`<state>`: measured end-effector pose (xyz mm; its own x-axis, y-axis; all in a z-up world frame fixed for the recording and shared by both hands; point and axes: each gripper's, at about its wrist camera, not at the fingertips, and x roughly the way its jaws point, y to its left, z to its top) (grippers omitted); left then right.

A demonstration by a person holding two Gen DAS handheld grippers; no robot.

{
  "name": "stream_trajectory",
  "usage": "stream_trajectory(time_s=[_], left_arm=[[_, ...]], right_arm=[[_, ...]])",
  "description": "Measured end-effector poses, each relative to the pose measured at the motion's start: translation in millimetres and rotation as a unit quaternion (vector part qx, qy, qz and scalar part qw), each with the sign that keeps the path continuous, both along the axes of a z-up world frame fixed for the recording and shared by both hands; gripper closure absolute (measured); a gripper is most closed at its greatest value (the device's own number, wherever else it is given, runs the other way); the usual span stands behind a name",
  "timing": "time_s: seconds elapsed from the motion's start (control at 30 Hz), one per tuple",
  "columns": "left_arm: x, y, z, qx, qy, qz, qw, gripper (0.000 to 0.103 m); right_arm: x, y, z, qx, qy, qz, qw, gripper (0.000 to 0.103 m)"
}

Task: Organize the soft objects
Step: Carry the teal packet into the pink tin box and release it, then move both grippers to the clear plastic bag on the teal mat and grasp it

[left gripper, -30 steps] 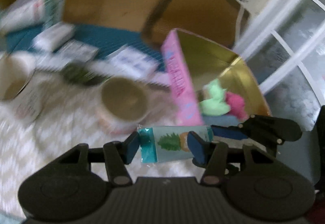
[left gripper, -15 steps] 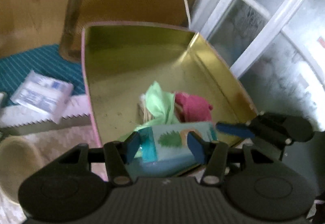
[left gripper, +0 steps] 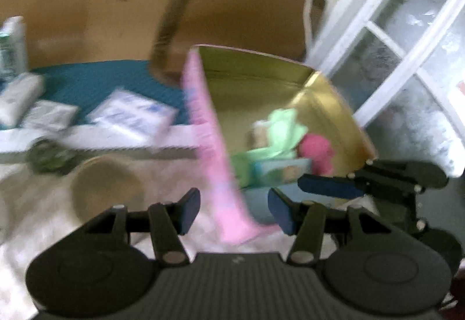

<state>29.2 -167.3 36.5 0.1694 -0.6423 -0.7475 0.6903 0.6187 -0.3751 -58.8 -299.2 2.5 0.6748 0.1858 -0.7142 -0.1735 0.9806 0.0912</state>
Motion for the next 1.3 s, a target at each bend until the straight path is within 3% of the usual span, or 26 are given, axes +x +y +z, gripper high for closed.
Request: stream_trajectory(time_s=[0.23, 0.4, 0.53, 0.63, 0.8, 0.93, 1.03, 1.1, 1.3], left_arm=[[4.7, 66.0, -10.5, 0.059, -0.044, 0.047, 0.9962, 0.051], [37.8, 94.6, -11.8, 0.064, -0.031, 0.081, 0.9941, 0.051], [72.3, 100.2, 2.0, 0.054, -0.044, 0.077, 0.9947, 0.051], [107.6, 99.5, 18.5, 0.044, -0.055, 0.069, 0.9952, 0.051], [182.3, 103.7, 34.4, 0.051, -0.039, 0.077, 0.9949, 0.049], [235.8, 120.0, 44.1, 0.068, -0.032, 0.077, 0.9942, 0.046], [269.1, 140.5, 47.3, 0.087, -0.036, 0.074, 0.9927, 0.045], [290.2, 152.7, 36.8, 0.104, -0.026, 0.074, 0.9915, 0.045], [332.2, 173.5, -21.1, 0.123, 0.018, 0.064, 0.9902, 0.045]], right_arm=[[49.1, 48.5, -10.7, 0.022, 0.025, 0.052, 0.998, 0.073], [88.2, 61.7, -8.6, 0.028, 0.03, 0.044, 0.998, 0.072], [120.3, 64.2, -4.5, 0.046, 0.035, 0.025, 0.998, 0.072], [146.7, 67.4, -4.8, 0.054, 0.042, 0.018, 0.998, 0.072], [199.8, 74.5, -4.8, 0.06, 0.064, 0.0, 0.996, 0.072], [231.0, 71.6, -4.1, 0.107, 0.085, -0.035, 0.99, 0.072], [250.7, 80.5, -11.1, 0.094, 0.102, -0.044, 0.989, 0.071], [266.1, 85.6, -20.2, 0.11, 0.124, -0.056, 0.985, 0.071], [307.3, 84.2, -49.6, 0.234, 0.179, -0.147, 0.944, 0.07]])
